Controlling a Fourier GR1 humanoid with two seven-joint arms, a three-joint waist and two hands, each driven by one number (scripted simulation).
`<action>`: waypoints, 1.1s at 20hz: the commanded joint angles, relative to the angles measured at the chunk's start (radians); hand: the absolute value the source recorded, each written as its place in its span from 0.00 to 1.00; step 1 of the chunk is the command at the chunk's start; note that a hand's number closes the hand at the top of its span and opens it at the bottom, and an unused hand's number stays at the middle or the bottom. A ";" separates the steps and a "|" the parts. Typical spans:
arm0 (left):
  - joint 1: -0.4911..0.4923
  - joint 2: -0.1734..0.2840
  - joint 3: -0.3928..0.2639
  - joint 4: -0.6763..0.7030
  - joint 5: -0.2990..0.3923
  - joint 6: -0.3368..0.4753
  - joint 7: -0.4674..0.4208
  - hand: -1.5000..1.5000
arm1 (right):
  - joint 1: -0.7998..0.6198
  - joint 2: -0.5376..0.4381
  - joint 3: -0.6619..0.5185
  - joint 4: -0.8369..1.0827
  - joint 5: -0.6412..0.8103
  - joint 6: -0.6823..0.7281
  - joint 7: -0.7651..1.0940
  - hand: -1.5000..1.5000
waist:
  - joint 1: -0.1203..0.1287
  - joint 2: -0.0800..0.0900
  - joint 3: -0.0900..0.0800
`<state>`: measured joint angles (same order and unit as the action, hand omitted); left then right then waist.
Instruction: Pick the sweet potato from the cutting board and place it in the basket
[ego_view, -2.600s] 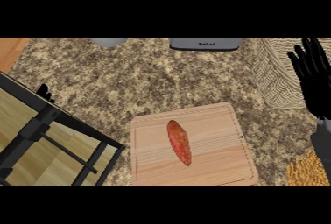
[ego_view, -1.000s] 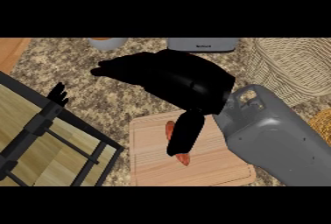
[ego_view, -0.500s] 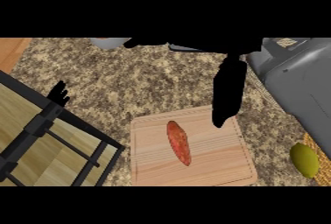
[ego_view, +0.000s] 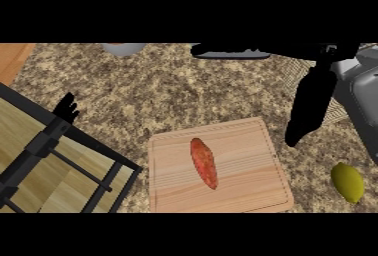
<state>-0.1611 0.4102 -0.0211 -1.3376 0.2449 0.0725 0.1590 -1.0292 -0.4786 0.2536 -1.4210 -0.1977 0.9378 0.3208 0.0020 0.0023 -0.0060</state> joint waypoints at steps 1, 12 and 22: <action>-0.045 -0.012 -0.004 -0.041 -0.023 0.030 0.040 0.50 | 0.137 -0.016 -0.051 -0.021 0.057 0.013 -0.127 0.00 | -0.001 0.000 0.007; -0.032 -0.026 0.033 0.019 -0.038 -0.021 -0.040 0.50 | 0.400 0.133 0.063 -0.080 0.426 -0.202 -0.391 0.00 | 0.001 0.000 0.006; -0.030 0.005 0.070 -0.061 -0.026 -0.056 0.057 0.50 | 0.447 0.308 0.161 0.108 0.610 -0.364 -0.503 0.00 | 0.006 -0.002 0.006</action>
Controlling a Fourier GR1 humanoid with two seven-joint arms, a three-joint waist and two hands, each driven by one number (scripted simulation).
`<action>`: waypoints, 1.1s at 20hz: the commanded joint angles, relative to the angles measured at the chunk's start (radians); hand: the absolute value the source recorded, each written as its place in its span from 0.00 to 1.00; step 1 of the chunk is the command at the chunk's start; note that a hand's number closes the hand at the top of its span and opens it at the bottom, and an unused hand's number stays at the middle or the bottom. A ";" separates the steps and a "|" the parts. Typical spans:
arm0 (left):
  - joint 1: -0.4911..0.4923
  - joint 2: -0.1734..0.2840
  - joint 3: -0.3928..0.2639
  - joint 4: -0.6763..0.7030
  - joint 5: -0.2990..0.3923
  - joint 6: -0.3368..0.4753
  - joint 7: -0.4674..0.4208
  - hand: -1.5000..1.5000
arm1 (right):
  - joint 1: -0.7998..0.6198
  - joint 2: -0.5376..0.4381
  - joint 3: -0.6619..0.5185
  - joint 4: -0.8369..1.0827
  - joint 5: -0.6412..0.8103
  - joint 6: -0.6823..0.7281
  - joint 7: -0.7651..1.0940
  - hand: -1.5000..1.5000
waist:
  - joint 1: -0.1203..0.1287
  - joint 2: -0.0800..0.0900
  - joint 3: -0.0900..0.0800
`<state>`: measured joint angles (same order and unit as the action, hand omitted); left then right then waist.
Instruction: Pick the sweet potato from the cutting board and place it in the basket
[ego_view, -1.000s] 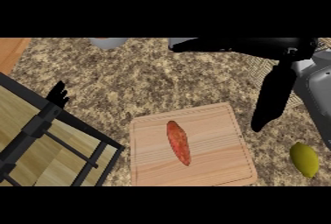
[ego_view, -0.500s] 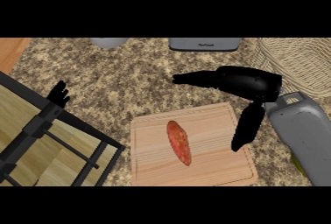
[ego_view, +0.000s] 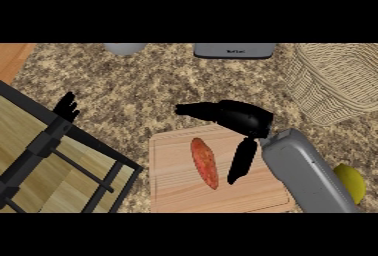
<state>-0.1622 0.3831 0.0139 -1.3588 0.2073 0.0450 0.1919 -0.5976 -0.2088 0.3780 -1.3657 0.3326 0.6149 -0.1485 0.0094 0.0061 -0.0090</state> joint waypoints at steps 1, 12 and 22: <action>-0.043 0.005 0.012 -0.062 -0.003 0.002 0.046 0.50 | -0.022 0.039 0.036 0.143 0.122 -0.078 -0.091 0.00 | 0.004 -0.004 0.009; -0.008 -0.037 0.008 -0.107 -0.052 0.007 0.043 0.50 | -0.039 0.045 0.060 0.233 0.252 -0.038 -0.148 0.00 | 0.000 -0.007 0.009; 0.019 -0.079 0.030 -0.070 -0.084 -0.012 0.003 0.50 | 0.001 0.077 0.009 0.250 0.278 0.016 -0.239 0.00 | -0.005 -0.007 0.009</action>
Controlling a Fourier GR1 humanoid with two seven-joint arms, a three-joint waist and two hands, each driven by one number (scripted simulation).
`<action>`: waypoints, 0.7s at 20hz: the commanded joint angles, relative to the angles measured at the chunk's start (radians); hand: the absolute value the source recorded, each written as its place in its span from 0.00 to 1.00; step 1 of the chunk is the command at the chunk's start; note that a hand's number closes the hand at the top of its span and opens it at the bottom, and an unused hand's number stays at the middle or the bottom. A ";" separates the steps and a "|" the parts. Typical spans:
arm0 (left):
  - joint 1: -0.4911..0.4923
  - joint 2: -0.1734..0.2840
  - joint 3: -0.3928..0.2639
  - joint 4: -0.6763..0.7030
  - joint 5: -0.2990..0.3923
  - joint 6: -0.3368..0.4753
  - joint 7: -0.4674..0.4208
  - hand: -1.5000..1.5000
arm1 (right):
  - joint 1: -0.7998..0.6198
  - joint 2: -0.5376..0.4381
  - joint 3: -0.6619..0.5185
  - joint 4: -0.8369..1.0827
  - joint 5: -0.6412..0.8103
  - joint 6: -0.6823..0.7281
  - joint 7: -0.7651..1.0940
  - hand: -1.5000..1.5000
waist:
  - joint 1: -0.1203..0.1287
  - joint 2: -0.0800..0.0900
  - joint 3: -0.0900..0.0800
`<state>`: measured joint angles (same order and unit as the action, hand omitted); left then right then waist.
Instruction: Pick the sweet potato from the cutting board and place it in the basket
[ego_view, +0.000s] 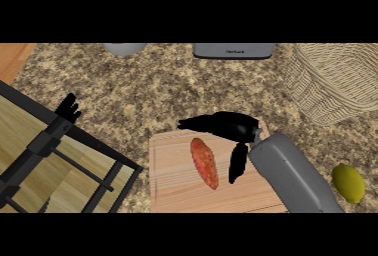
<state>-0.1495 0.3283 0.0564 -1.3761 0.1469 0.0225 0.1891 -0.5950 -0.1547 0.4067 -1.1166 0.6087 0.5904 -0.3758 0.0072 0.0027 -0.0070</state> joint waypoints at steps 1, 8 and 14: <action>-0.039 0.003 -0.005 -0.052 -0.028 0.006 0.049 0.50 | 0.013 0.023 -0.001 0.035 0.026 0.002 -0.054 0.00 | -0.002 -0.002 0.007; -0.031 -0.005 0.032 -0.039 -0.021 -0.022 0.046 0.50 | 0.063 0.032 0.007 -0.041 0.095 -0.010 -0.067 0.00 | -0.004 -0.003 0.007; -0.055 0.008 0.059 -0.036 0.000 -0.060 0.057 0.50 | 0.066 0.033 -0.004 -0.004 0.164 -0.063 -0.062 0.00 | -0.003 -0.003 0.007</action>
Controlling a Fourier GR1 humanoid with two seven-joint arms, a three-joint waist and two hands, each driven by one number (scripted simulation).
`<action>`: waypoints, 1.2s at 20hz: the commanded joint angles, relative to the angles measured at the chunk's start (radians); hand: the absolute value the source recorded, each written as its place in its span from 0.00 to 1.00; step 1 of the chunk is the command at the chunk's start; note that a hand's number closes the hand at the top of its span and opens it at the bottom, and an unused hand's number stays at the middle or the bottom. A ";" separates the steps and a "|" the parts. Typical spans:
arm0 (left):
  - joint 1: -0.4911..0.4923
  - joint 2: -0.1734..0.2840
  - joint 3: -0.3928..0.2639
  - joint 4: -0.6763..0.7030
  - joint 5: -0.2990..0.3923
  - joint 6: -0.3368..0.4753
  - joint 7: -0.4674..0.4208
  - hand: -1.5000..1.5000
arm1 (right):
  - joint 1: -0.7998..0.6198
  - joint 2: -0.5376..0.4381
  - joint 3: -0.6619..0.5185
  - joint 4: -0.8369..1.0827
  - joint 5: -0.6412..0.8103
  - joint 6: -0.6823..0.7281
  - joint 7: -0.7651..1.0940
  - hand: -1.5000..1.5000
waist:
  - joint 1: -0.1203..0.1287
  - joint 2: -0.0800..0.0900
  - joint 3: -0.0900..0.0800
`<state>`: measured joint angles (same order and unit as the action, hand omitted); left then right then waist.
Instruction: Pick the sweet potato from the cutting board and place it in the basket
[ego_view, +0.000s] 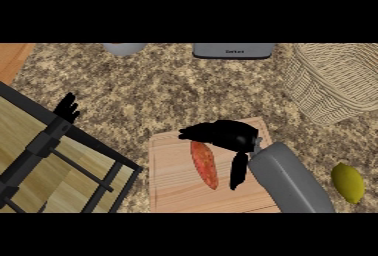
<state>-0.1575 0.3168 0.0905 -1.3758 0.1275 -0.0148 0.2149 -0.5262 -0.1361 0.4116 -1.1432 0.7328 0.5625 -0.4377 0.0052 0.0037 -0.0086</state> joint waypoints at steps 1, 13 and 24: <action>-0.022 0.013 0.028 -0.030 0.000 -0.013 -0.010 0.50 | -0.003 0.034 0.001 0.045 0.057 -0.052 -0.011 0.00 | 0.000 -0.003 0.009; -0.024 -0.013 0.035 -0.055 -0.006 -0.021 0.020 0.50 | -0.044 0.089 0.061 0.172 0.219 -0.158 -0.094 1.00 | 0.004 -0.003 0.009; 0.039 -0.013 0.071 -0.036 -0.024 0.003 -0.019 0.50 | 0.380 -0.252 0.077 -0.189 0.249 -0.222 -0.199 1.00 | -0.085 -0.029 0.008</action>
<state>-0.1296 0.2872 0.1337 -1.3813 0.0937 -0.0173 0.2079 -0.3284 -0.2009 0.4984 -1.2348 0.9714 0.3868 -0.5734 -0.0256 -0.0136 -0.0076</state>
